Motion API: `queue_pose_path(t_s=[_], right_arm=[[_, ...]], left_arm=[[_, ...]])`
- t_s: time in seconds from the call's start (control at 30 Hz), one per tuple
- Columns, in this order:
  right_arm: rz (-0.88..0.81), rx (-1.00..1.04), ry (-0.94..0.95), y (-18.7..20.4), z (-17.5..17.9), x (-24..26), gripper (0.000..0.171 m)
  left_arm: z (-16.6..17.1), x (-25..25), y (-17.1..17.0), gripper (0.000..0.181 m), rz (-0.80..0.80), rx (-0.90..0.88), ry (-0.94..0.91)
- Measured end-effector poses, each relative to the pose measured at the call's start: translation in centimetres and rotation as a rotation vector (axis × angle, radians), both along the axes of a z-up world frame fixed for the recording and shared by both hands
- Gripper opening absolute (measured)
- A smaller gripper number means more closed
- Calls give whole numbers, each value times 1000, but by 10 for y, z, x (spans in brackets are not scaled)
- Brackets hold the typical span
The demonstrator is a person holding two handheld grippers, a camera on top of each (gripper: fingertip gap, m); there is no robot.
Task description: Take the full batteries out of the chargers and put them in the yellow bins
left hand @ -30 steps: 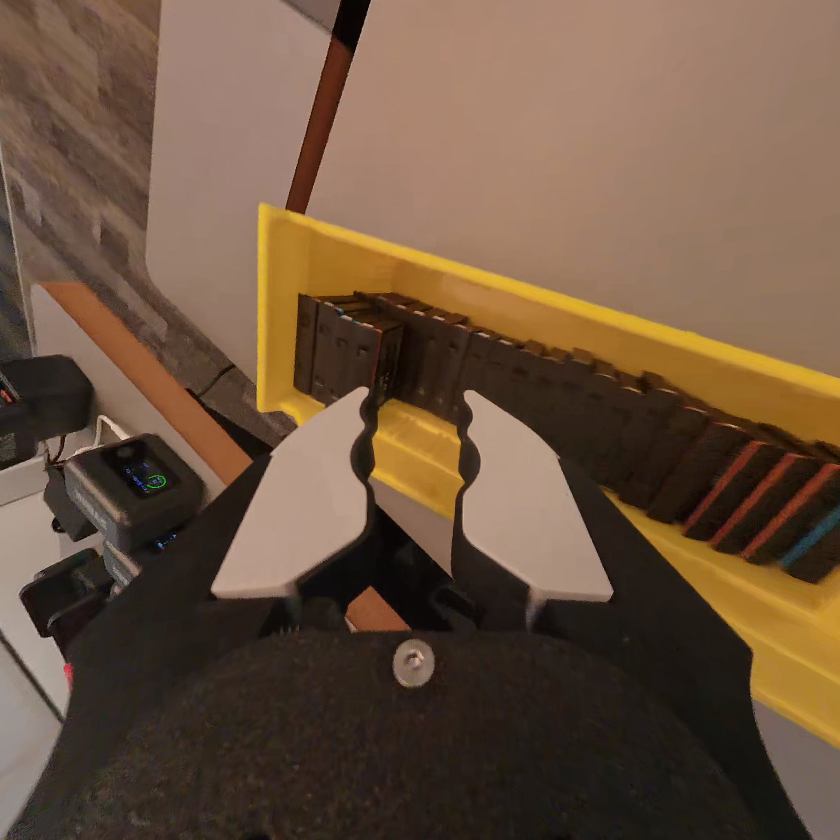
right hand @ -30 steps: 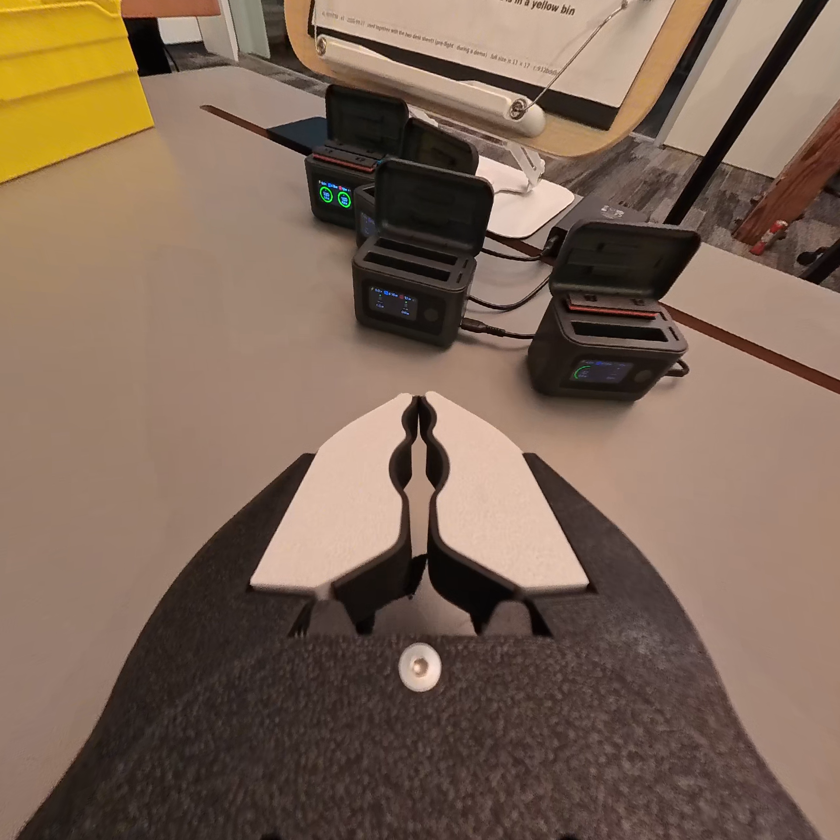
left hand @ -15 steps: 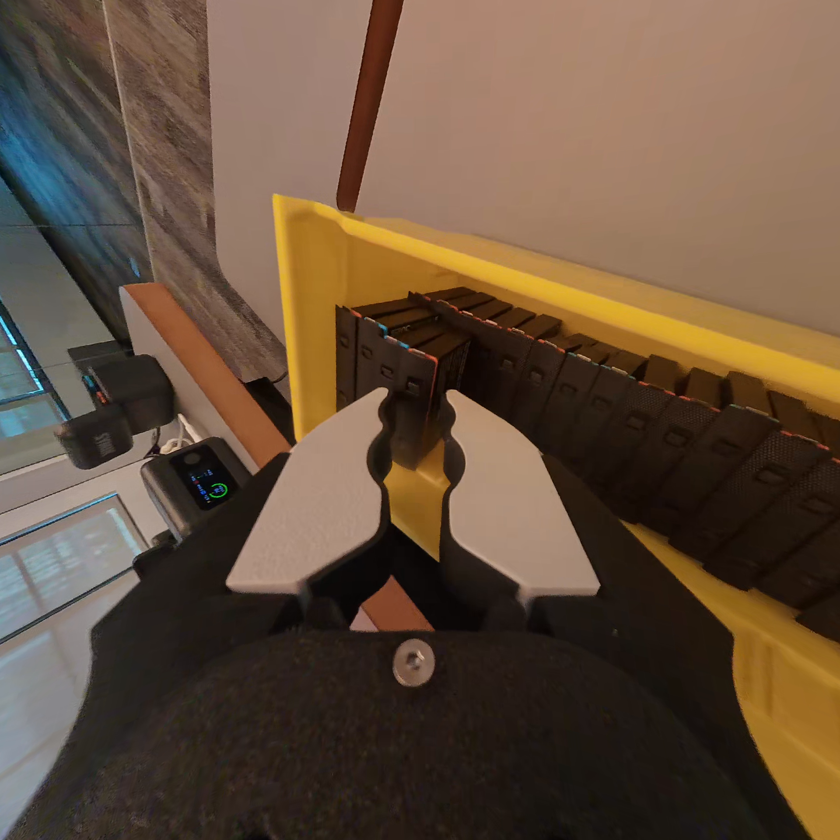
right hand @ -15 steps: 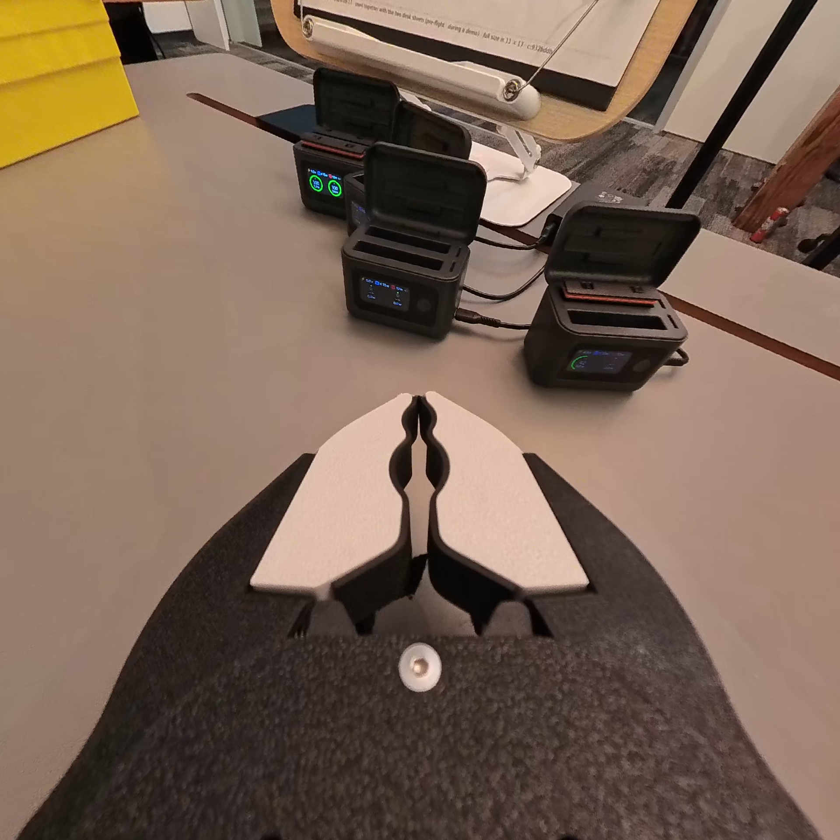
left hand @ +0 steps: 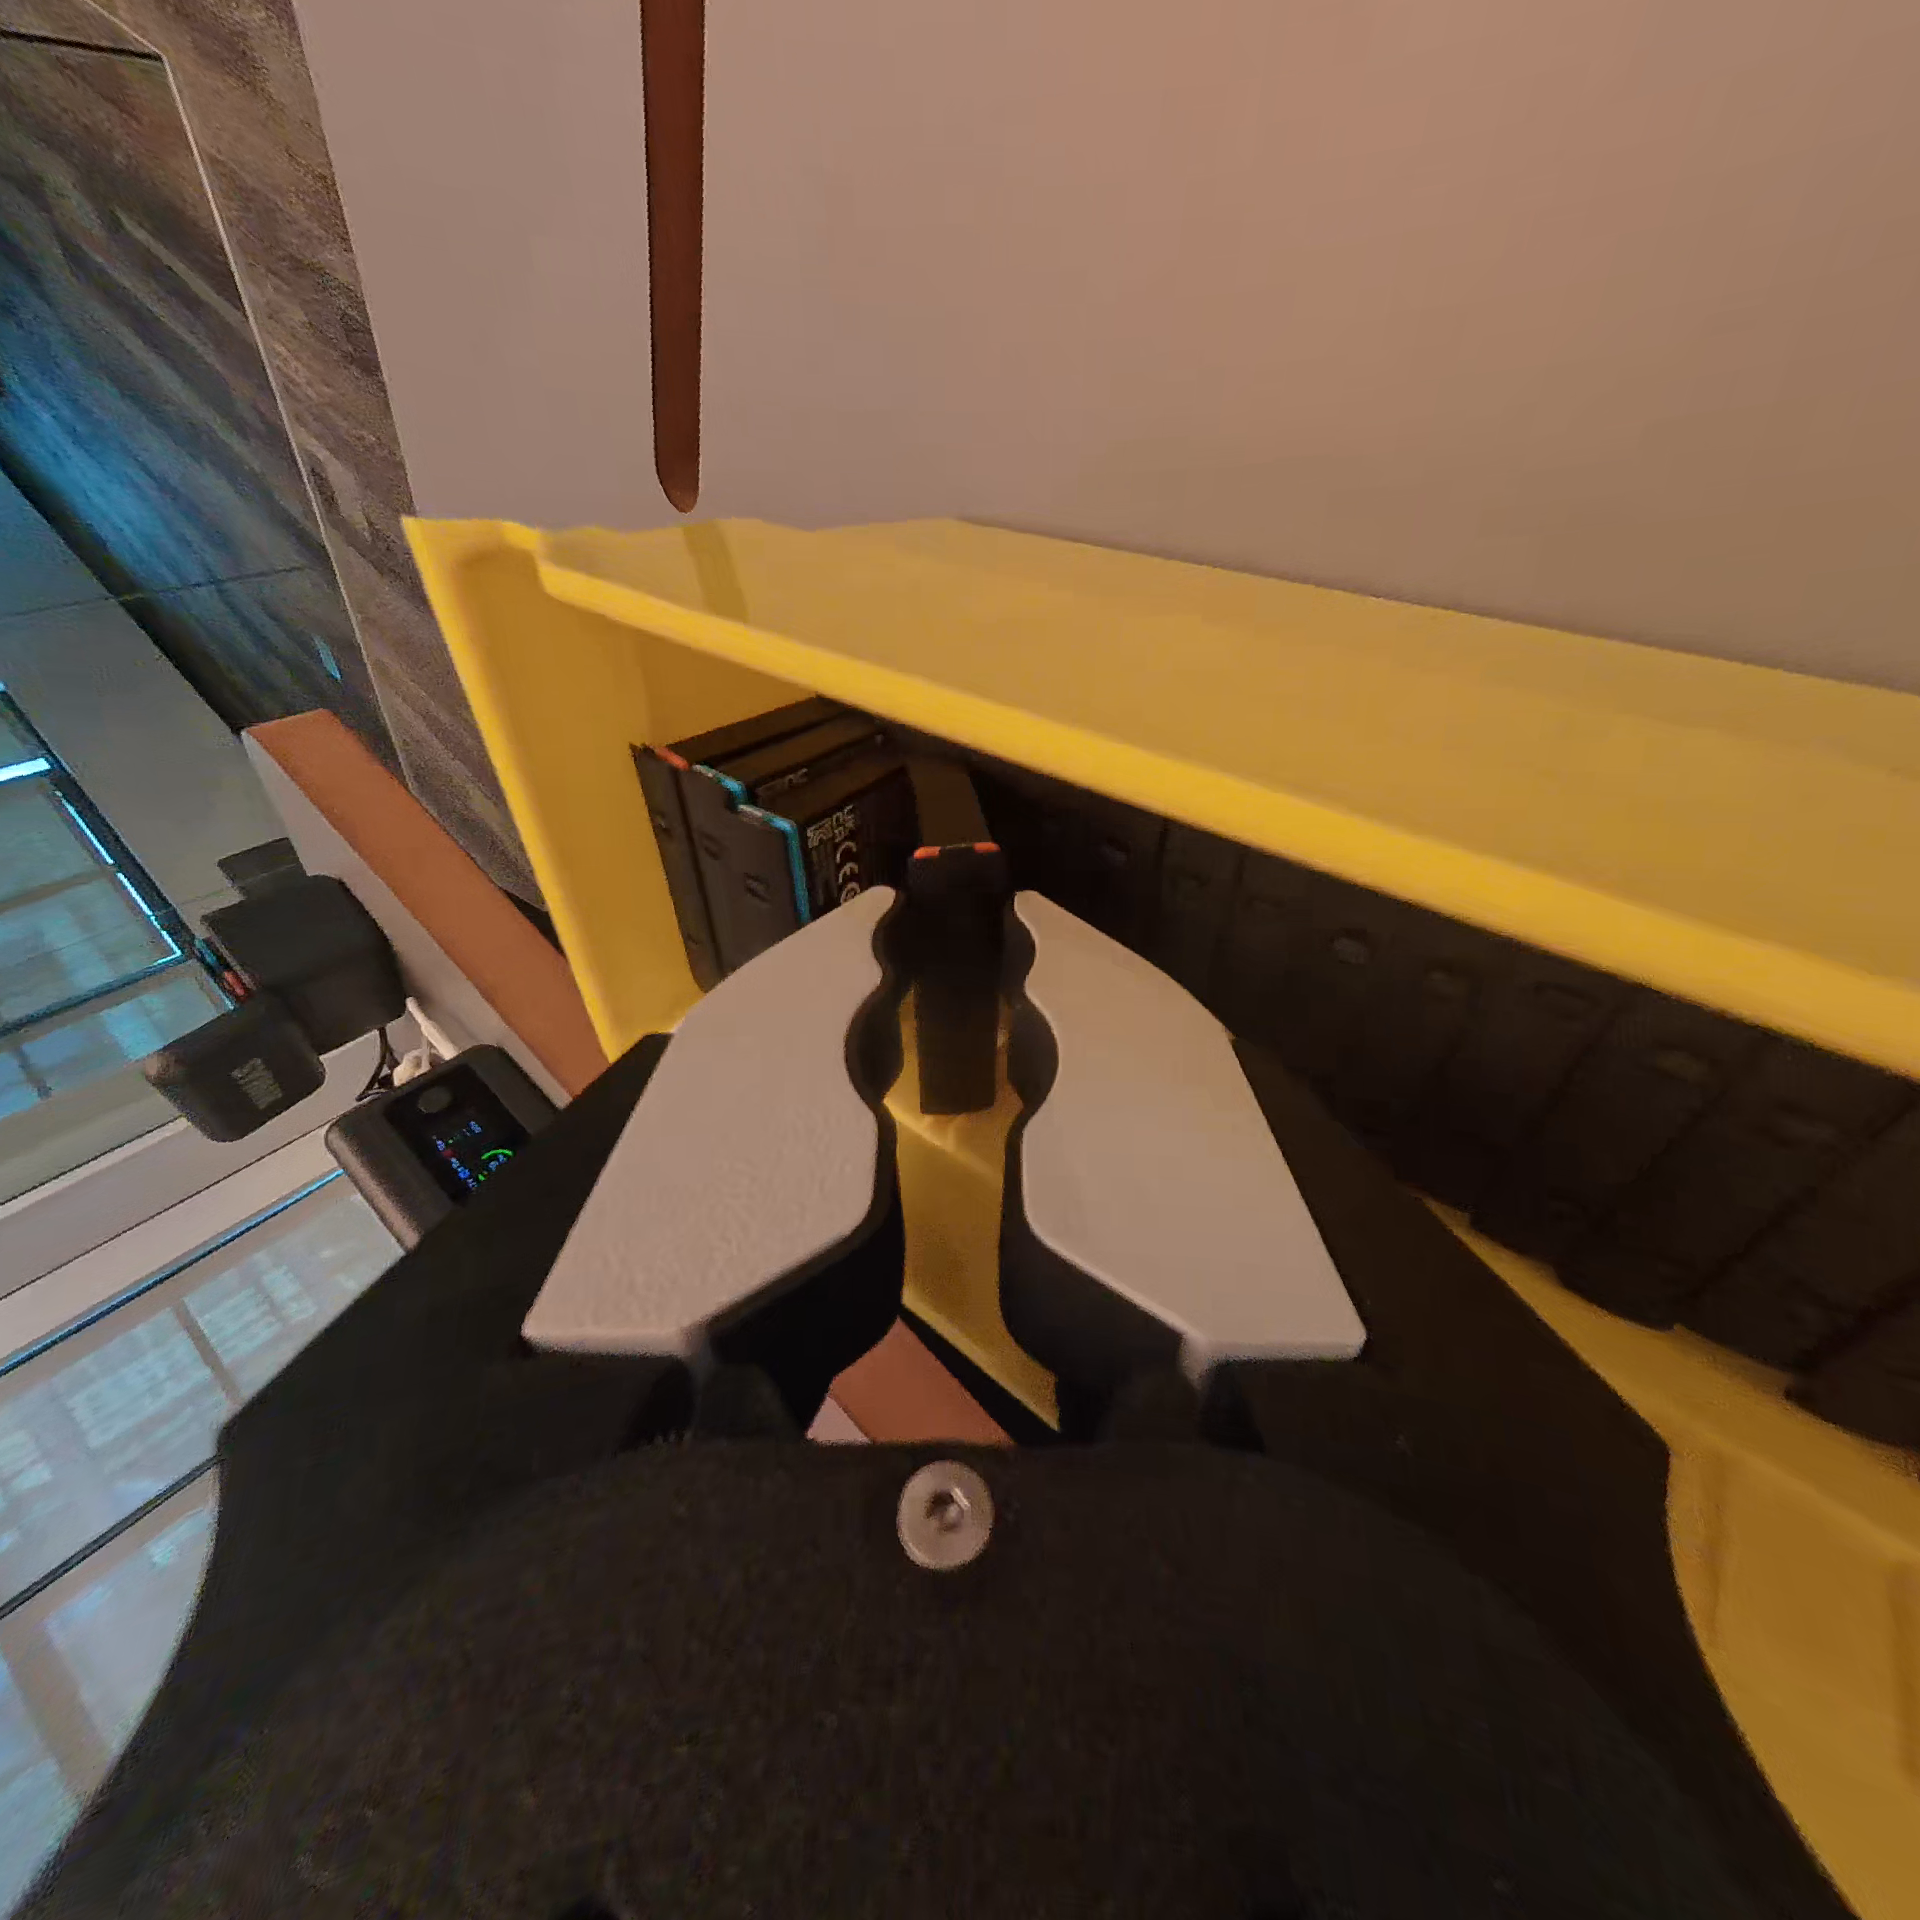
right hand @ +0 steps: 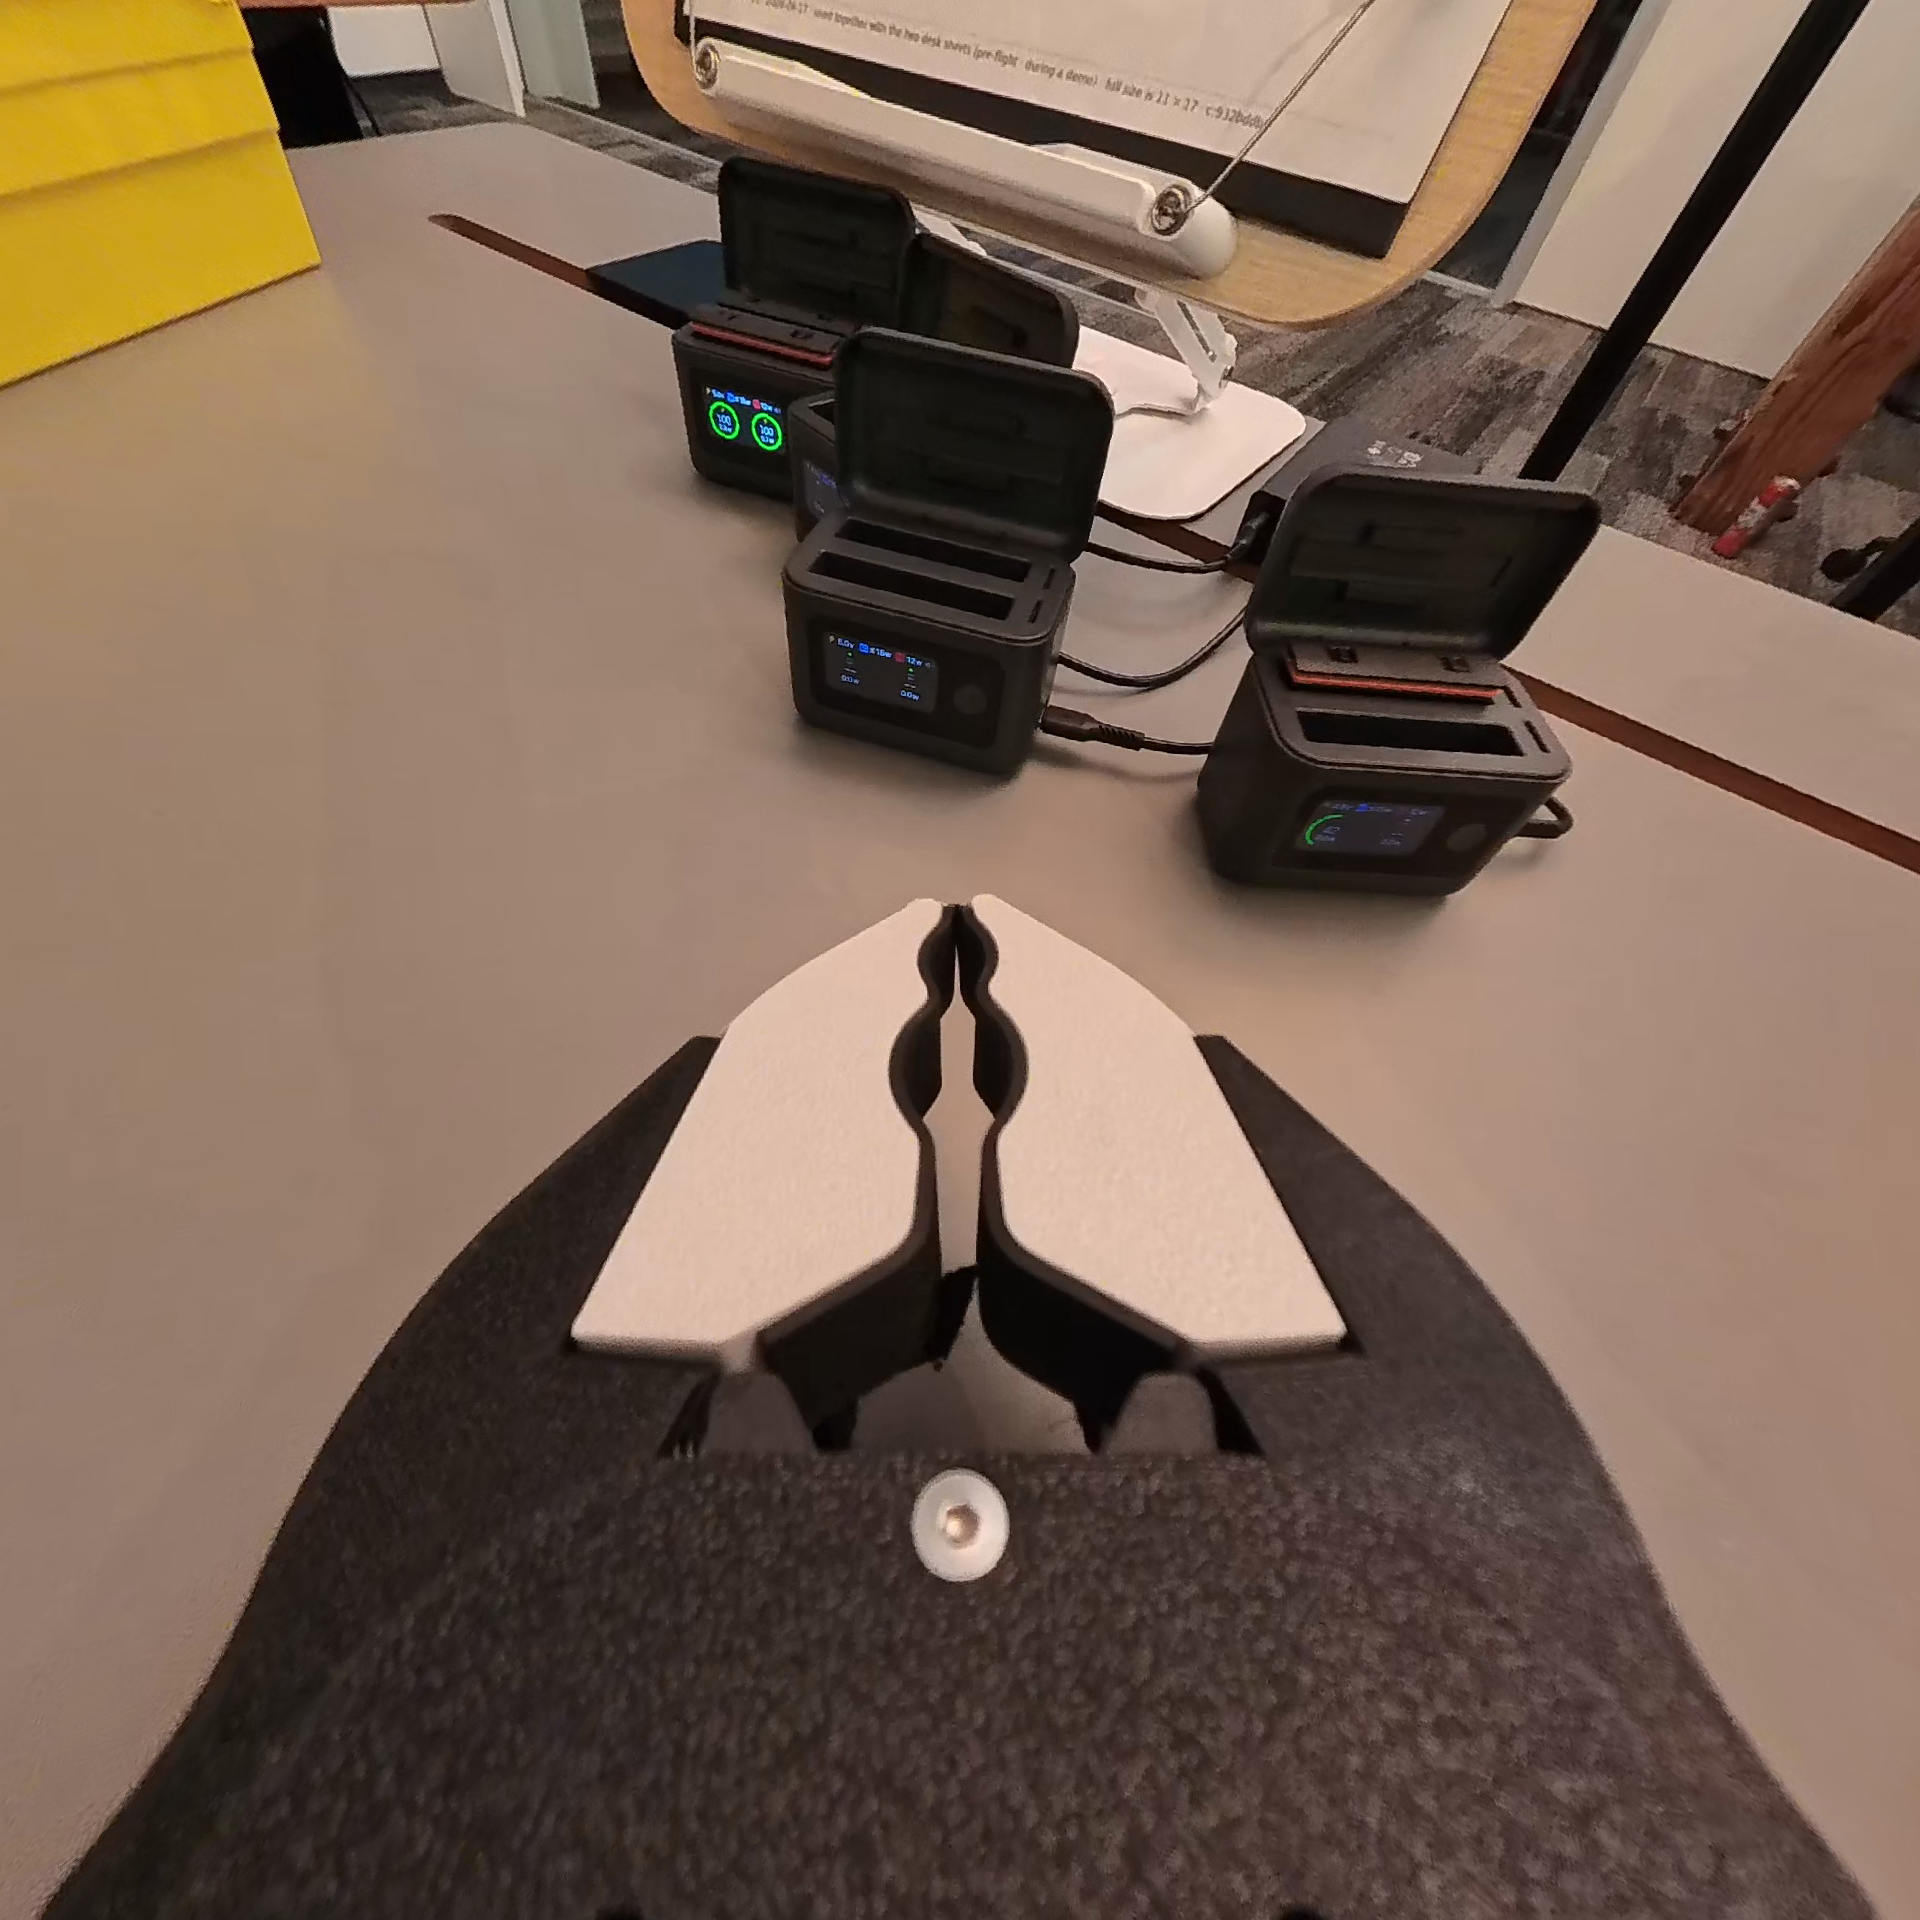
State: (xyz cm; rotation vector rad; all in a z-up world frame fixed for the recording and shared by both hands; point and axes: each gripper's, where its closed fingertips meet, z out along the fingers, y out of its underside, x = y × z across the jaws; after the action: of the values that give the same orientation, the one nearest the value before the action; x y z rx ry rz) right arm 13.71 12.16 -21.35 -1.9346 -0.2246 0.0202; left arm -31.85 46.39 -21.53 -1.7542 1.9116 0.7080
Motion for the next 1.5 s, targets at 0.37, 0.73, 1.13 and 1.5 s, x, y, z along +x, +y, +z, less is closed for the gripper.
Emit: queue_pose_path(t_s=[0.37, 0.73, 1.13, 1.5], right_arm=[[148, 98, -73, -3, 19, -29, 1], [534, 166, -411, -22, 56, -125, 22], [619, 139, -556, -21, 24, -147, 14], [692, 194, -77, -29, 48, -138, 10]], left_arm=[[94, 58, -63, 16, -100, 8, -340], [70, 248, -290, 15, -691, -400, -536], [28, 302, -368, 15, -885, -538, -446], [50, 312, -362, 20, -854, -547, -701]])
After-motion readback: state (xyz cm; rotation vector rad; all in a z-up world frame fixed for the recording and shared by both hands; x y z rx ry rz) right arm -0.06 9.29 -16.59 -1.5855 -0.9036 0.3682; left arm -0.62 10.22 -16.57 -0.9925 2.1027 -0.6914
